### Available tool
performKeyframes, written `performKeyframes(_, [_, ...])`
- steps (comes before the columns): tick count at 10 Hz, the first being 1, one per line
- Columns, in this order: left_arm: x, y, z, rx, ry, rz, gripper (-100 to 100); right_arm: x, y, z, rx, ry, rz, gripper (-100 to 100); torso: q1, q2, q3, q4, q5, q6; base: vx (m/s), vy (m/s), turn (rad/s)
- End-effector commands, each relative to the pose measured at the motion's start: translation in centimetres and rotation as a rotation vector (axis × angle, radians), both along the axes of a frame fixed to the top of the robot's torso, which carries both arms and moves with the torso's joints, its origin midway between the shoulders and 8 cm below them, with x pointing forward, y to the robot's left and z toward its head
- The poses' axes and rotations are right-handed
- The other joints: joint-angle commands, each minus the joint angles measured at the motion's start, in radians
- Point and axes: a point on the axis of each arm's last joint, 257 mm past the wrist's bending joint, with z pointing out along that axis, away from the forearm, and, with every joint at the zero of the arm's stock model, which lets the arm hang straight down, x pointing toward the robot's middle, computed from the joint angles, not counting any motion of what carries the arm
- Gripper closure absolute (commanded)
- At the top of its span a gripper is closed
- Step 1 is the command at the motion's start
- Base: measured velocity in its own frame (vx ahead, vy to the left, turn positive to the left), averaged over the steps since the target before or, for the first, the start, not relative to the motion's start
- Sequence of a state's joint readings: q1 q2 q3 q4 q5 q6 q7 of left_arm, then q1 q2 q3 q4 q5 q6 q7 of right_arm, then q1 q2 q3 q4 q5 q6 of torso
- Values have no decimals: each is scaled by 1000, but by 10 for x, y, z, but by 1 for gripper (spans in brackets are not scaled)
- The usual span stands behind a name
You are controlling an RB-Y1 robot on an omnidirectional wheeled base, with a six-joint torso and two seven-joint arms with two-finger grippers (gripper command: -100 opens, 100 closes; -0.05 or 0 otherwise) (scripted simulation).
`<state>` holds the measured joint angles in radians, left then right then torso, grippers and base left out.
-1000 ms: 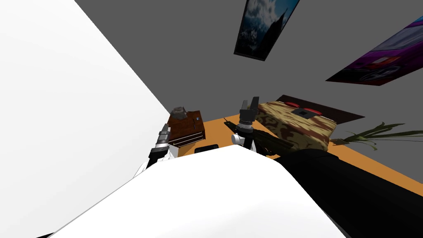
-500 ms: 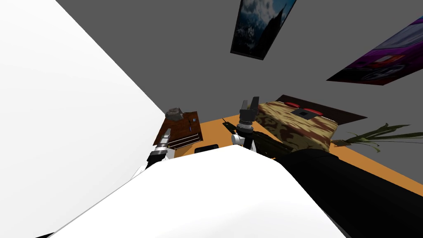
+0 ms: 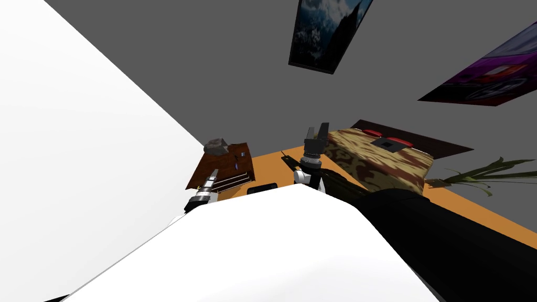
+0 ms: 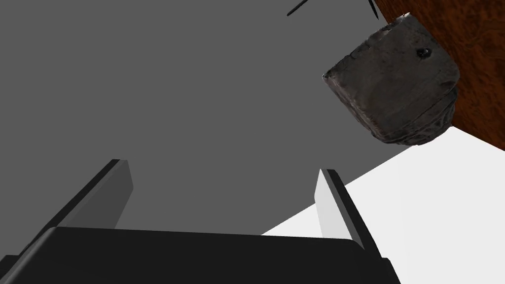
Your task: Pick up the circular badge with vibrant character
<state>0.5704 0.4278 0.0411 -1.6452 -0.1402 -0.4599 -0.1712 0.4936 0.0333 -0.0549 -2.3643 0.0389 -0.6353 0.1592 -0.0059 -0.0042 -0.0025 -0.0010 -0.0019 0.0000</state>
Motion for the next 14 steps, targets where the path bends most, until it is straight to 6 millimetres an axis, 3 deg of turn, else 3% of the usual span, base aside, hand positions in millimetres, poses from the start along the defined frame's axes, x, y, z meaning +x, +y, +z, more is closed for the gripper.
performKeyframes(1, [-9, 11, -25, 55, 68, 2, -100, 0, 0, 0, 0, 0, 0, 0, 0, 0, 0, 0, 0, 0, 78, -143, -17])
performKeyframes(3, [-21, 23, -49, 103, 132, 5, -100, 0, 0, 0, 0, 0, 0, 0, -9, -3, -2, 0, -2, 0, 107, -220, 0])
performKeyframes(10, [-67, 66, -121, 283, 352, -12, -100, 0, 0, 0, 0, 0, 0, 0, 2, -1, -1, 0, 0, 0, 86, -81, -11])
performKeyframes(11, [-69, 67, -123, 283, 357, -10, -100, 0, 0, 0, 0, 0, 0, 0, 2, -2, -1, 0, 0, 0, 73, -67, -6])
performKeyframes(13, [-92, 86, -151, 365, 454, -28, -100, 0, 0, 0, 0, 0, 0, 0, 1, -2, -1, 0, 0, 0, 131, -103, -26])
performKeyframes(14, [-94, 87, -152, 365, 459, -26, -100, 0, 0, 0, 0, 0, 0, 0, 0, -5, -3, -1, 0, 0, 117, -81, 0])
